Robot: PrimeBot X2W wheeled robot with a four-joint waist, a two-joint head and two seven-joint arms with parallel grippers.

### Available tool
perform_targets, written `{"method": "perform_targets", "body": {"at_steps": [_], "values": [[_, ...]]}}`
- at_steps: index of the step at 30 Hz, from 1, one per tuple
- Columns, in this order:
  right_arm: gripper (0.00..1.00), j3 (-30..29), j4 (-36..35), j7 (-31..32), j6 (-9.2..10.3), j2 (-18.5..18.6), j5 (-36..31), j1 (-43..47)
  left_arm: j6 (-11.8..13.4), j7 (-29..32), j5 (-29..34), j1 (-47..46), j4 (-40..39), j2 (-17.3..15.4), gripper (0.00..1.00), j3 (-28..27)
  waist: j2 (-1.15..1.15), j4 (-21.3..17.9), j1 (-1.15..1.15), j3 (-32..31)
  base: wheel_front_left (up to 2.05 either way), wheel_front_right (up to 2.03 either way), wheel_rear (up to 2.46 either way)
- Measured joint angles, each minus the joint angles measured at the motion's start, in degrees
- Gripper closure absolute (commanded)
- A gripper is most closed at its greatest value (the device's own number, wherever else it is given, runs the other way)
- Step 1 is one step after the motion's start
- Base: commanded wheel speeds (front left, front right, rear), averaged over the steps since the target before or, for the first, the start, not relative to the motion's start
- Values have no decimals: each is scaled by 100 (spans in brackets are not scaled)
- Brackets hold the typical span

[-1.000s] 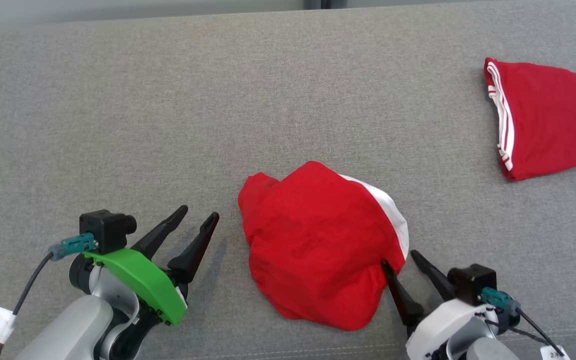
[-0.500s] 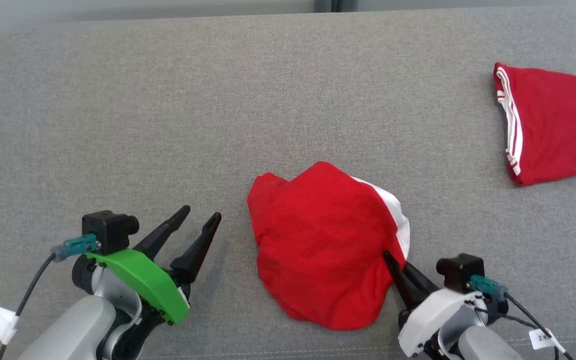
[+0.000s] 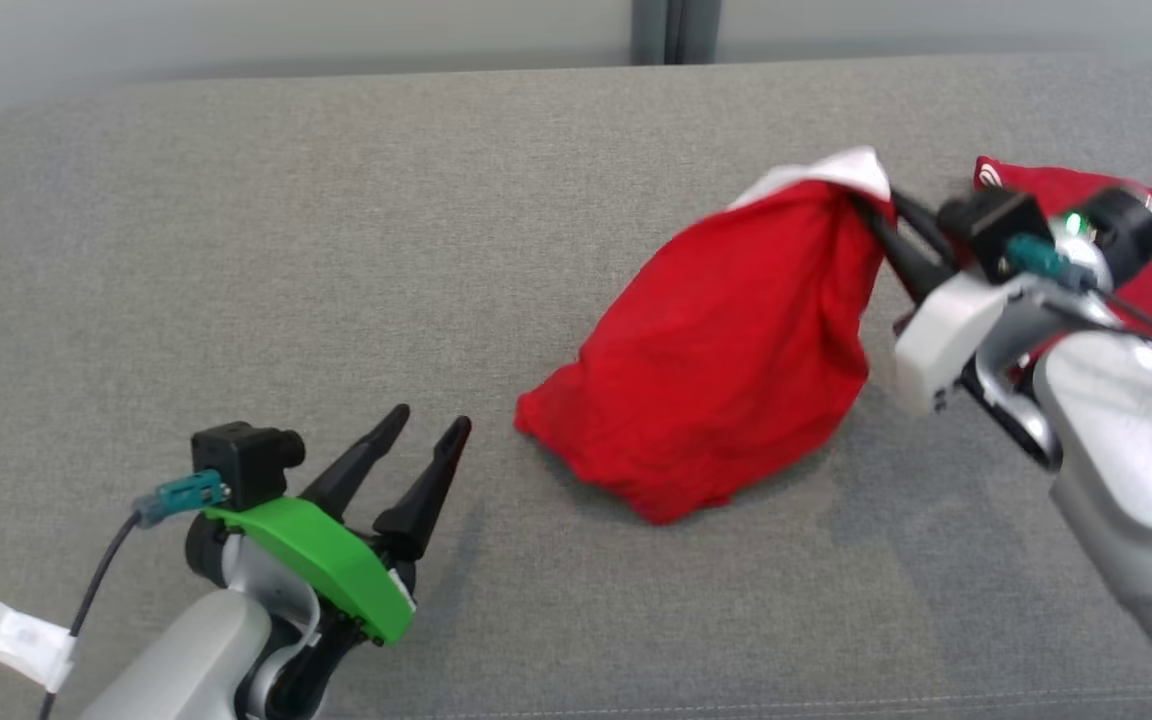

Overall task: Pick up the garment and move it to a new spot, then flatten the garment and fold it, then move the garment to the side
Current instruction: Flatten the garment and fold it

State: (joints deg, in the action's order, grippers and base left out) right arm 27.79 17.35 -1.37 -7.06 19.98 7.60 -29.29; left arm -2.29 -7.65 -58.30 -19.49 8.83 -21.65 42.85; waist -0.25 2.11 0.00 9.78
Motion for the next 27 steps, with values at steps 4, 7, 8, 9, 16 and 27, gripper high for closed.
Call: {"method": "perform_targets", "body": {"at_steps": [4, 7, 8, 9, 16, 27], "values": [[100, 268, -141, 368, -9, 114, -114, -659, -2, -56, -76, -2, 53, 230, 0, 30, 0, 156, 0, -76, 0, 0, 0], [100, 824, -163, 669, -9, 168, -111, -1170, -22, -99, -101, -5, 151, 372, 0, 70, 0, 318, 0, -129, 0, 0, 0], [100, 1014, -164, 764, -9, 158, -96, -1337, -22, -108, -102, -7, 177, 422, 0, 83, 0, 380, 0, -147, 0, 0, 0], [100, 1198, -159, 857, -9, 154, -80, -1512, -22, -135, -103, -7, 190, 470, 0, 98, 0, 443, 0, -164, 0, 0, 0], [100, 1801, 20, 1250, -46, 236, 154, -2769, -30, -197, -107, -11, 414, 625, 0, 170, 0, 996, 0, -318, 0, 0, 0], [100, 1990, 140, 993, -46, 355, 868, -2137, 76, -309, -136, 225, 561, 309, 0, -24, 0, 1300, 0, -680, 0, 0, 0]]}}
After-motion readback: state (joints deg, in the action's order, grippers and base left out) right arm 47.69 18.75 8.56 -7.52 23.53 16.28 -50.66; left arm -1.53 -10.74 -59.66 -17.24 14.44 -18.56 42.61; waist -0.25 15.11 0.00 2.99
